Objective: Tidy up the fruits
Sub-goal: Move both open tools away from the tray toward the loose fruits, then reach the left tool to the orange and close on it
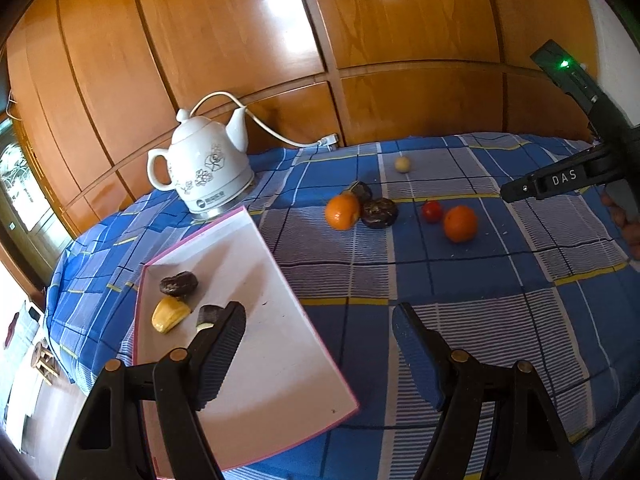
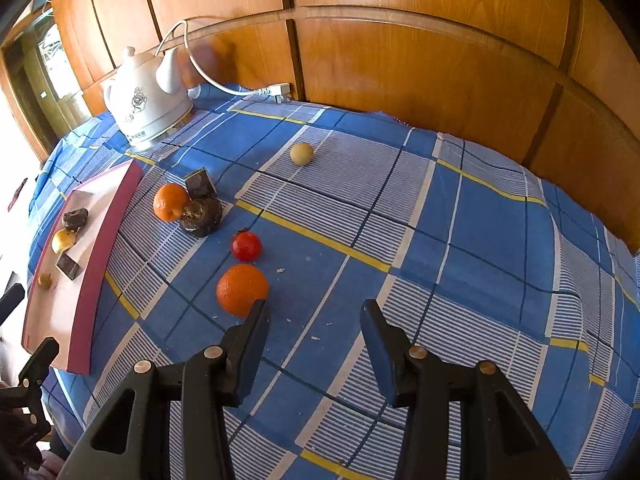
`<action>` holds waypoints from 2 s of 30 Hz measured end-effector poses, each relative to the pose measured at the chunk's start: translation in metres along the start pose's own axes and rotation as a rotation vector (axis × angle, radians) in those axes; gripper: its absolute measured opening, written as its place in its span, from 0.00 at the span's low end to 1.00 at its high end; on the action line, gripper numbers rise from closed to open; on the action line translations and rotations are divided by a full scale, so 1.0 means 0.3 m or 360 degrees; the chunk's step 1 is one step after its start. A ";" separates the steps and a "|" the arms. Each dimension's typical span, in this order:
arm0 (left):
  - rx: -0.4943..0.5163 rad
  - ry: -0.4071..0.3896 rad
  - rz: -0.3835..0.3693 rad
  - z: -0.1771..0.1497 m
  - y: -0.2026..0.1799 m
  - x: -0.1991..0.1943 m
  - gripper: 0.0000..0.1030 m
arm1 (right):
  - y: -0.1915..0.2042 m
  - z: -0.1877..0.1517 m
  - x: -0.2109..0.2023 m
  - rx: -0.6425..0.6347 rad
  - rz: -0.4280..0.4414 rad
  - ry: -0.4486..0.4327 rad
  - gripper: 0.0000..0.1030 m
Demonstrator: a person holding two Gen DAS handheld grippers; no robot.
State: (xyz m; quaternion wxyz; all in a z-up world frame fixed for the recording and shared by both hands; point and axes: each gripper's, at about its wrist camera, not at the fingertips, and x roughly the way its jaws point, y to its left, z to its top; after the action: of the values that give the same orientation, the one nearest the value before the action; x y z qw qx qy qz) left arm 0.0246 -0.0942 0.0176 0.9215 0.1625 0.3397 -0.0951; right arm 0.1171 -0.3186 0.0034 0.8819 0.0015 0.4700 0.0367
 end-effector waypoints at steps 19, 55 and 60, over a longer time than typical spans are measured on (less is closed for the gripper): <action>0.0021 0.0052 -0.0128 0.087 -0.054 0.078 0.74 | -0.031 0.006 -0.002 0.0067 -0.0015 0.0009 0.46; -0.0215 0.0491 -0.0454 0.312 0.079 0.608 0.51 | -0.084 0.034 -0.023 0.0238 0.0082 0.0031 0.46; -0.0352 0.0483 -0.0492 0.330 0.085 0.652 0.51 | -0.086 0.033 -0.011 0.0237 0.0073 0.0054 0.46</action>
State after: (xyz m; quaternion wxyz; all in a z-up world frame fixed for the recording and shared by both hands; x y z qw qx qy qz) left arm 0.2380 -0.1192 -0.0339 0.8466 0.0192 0.5034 -0.1718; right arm 0.1250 -0.3441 0.0106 0.8702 0.0773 0.4861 0.0218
